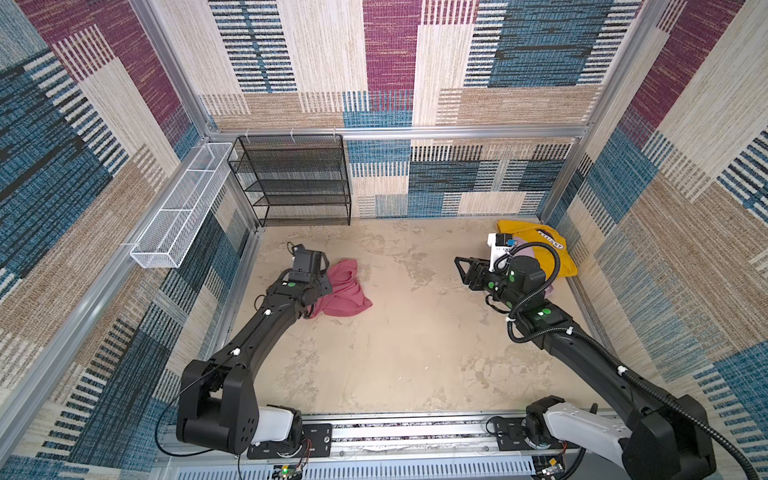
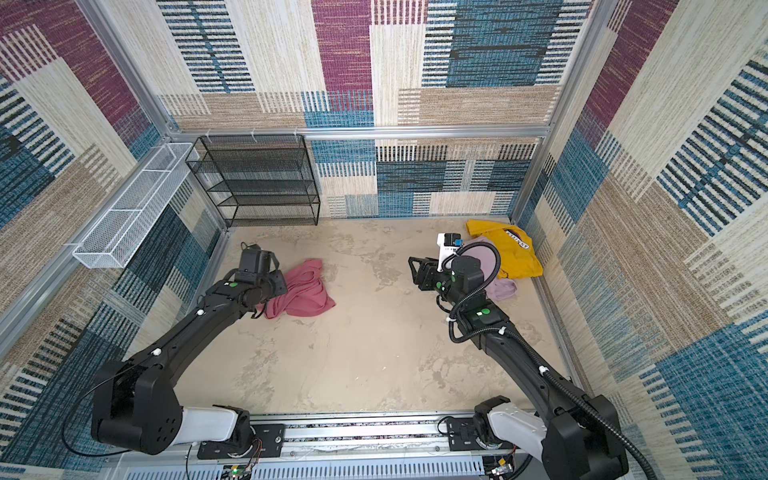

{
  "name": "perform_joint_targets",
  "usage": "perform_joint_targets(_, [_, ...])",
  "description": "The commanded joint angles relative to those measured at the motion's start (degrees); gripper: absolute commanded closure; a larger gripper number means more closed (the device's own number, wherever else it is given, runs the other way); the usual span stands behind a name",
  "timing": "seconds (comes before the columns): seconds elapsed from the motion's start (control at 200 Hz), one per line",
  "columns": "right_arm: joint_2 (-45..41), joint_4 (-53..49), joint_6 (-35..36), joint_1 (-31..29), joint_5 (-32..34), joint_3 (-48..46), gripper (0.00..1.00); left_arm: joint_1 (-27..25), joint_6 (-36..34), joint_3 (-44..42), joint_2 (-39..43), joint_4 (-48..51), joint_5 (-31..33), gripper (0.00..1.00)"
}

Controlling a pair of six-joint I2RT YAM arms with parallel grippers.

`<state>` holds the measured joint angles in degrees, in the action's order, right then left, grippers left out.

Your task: Pick out a specific cloth from the pile

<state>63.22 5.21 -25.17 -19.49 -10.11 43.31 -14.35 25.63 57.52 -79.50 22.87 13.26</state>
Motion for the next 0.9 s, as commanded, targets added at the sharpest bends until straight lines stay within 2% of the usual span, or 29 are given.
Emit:
perform_joint_targets(0.0, [-0.7,0.5,0.2,0.0,-0.2,0.6,0.44,-5.4,-3.6,1.3,-2.2,-1.5,-0.2,0.58])
perform_joint_targets(0.125, [-1.7,0.2,0.2,-0.1,0.1,0.2,0.43,-11.3,-4.6,2.4,-6.2,-2.8,-3.2,0.61])
perform_joint_targets(0.285, [-2.8,-0.4,0.5,-0.1,0.7,-0.1,0.43,-14.8,-5.7,2.8,-11.1,-3.7,-4.8,0.64])
perform_joint_targets(0.561, [-3.0,-0.5,0.9,-0.1,1.2,0.0,0.43,-15.9,-6.1,3.2,-16.1,-6.9,-7.5,0.64])
perform_joint_targets(0.896, [-3.5,-1.6,1.5,0.0,1.8,0.8,0.43,-15.8,-7.7,10.0,-24.0,-2.1,-2.5,0.65])
